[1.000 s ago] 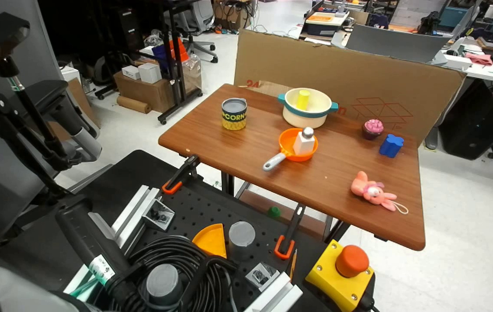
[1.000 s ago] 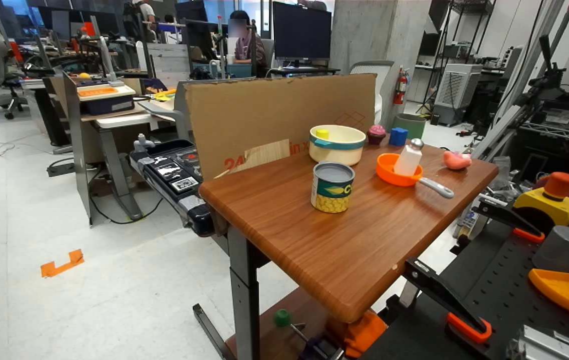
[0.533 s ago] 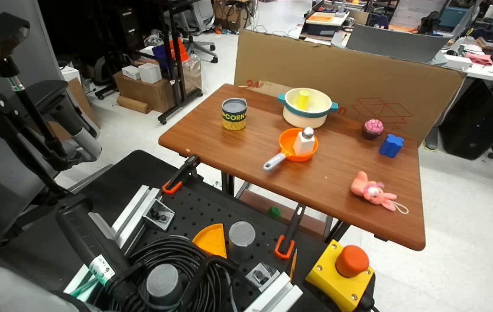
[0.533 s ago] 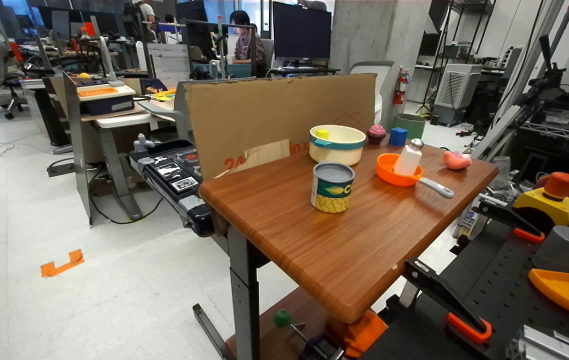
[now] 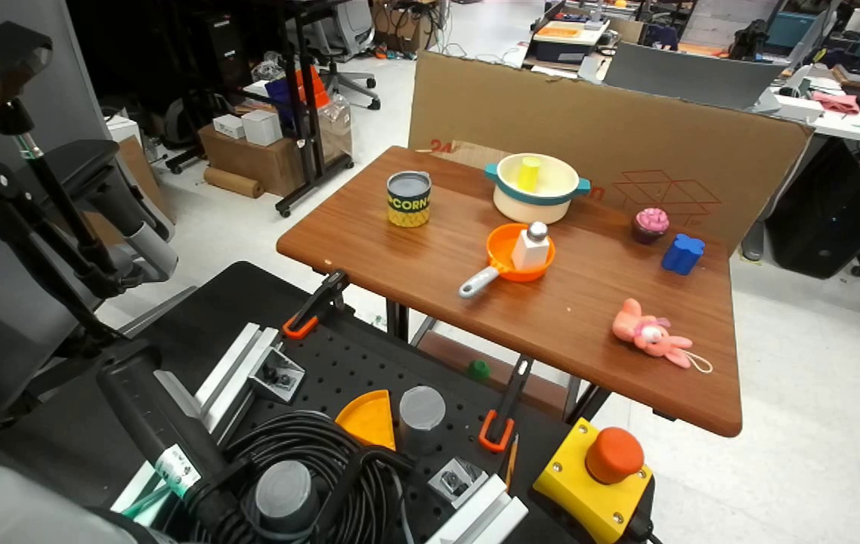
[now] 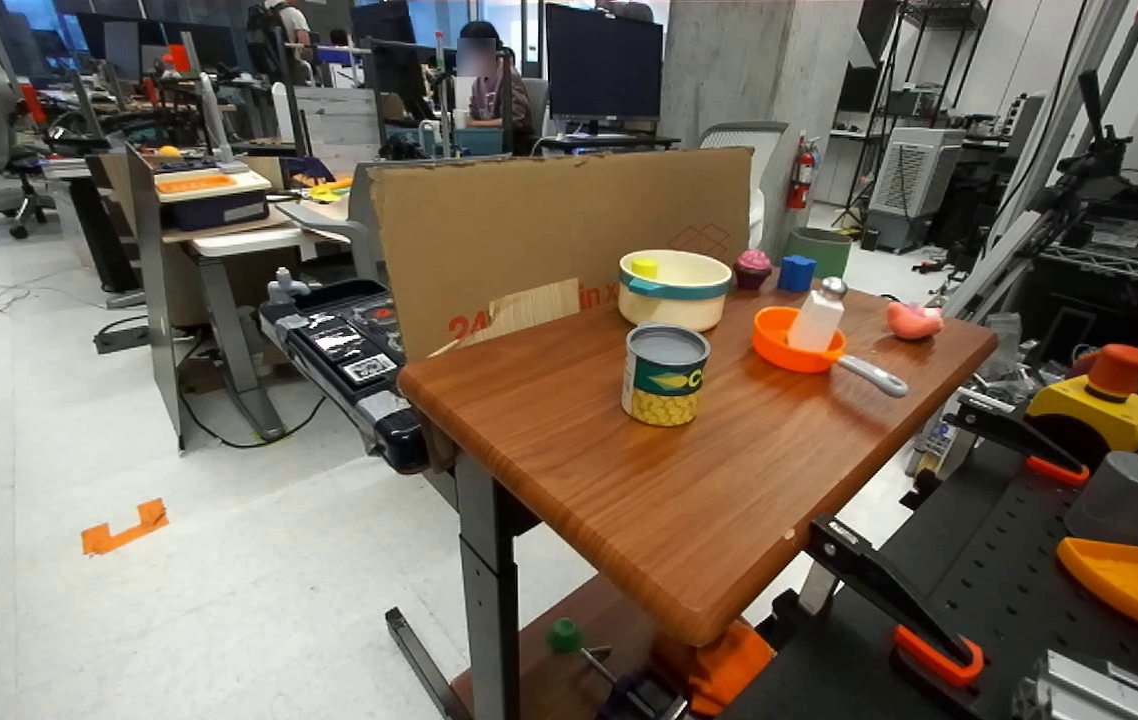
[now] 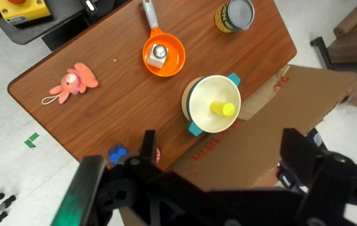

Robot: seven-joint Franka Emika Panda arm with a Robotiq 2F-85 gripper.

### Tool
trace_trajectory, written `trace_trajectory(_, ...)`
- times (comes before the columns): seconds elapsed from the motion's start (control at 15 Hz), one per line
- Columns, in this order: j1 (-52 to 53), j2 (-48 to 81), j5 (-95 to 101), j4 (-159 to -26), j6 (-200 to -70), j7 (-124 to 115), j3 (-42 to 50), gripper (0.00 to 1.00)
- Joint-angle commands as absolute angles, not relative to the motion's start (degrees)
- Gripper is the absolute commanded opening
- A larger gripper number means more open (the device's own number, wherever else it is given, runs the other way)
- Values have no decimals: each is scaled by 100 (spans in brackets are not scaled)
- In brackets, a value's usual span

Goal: Pick up the blue object from the table and put it in the pot

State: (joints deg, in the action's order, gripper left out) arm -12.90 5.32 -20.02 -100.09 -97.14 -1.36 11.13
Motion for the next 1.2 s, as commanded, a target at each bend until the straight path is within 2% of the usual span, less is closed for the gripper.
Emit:
trace_trajectory(0.0, -1338, 622, -2217, -9707, -9503, -650, 1175, 100)
trace_trajectory(0.47, -1572, 566, -3198, -9421, -8455, 364, 1279, 100)
trace_trajectory(1.13, -1122, 554, -584, -10234, -11400, -755, 1185, 100)
